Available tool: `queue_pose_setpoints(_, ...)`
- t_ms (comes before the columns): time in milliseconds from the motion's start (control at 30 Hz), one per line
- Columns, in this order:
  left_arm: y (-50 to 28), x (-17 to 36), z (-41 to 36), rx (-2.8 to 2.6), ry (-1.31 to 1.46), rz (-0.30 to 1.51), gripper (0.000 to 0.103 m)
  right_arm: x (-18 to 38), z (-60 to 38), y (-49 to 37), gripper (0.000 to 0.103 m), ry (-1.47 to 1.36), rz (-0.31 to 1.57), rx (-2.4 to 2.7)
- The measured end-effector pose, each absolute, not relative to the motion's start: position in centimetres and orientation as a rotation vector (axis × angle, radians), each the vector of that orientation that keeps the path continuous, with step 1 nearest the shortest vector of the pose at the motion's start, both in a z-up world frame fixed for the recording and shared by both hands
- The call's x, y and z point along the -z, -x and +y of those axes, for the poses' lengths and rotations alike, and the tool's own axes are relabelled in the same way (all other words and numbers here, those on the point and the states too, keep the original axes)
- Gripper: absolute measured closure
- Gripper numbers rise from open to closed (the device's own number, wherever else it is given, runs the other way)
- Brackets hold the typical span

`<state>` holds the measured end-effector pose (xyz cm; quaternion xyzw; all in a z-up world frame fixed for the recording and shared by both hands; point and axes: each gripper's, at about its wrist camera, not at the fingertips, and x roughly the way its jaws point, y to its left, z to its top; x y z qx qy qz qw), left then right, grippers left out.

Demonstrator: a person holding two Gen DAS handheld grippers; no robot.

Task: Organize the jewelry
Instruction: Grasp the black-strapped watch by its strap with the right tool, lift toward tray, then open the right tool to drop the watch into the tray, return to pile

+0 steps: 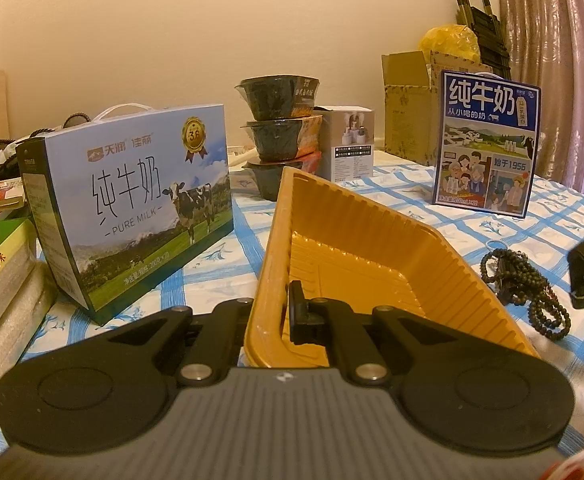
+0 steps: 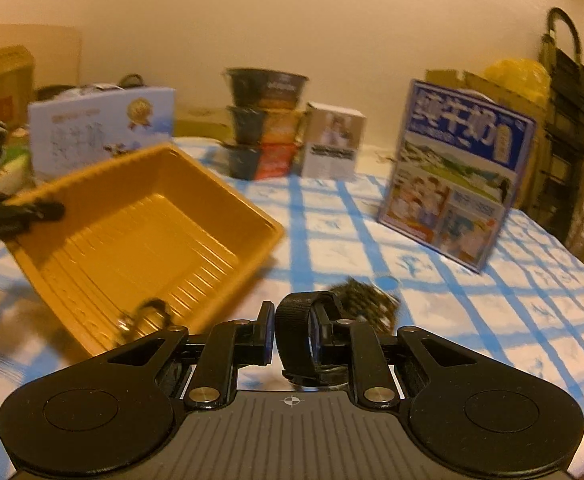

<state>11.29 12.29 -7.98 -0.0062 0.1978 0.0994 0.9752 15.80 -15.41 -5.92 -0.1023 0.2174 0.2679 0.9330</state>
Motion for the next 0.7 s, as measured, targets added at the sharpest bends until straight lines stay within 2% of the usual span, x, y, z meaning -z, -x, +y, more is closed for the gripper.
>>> queue_pose_setpoints(367, -11.3, 7.9, 12.2, -0.202, 0.016, 0.399, 0.098, 4.4, -9.1, -15.0, 0.085, 0.210, 0.373, -0.778)
queue_pose_setpoints(700, -11.3, 8.0, 12.4, -0.201, 0.021, 0.398, 0.098, 6.8, -3.6, -15.1, 0.085, 0.272, 0.384, -0.949)
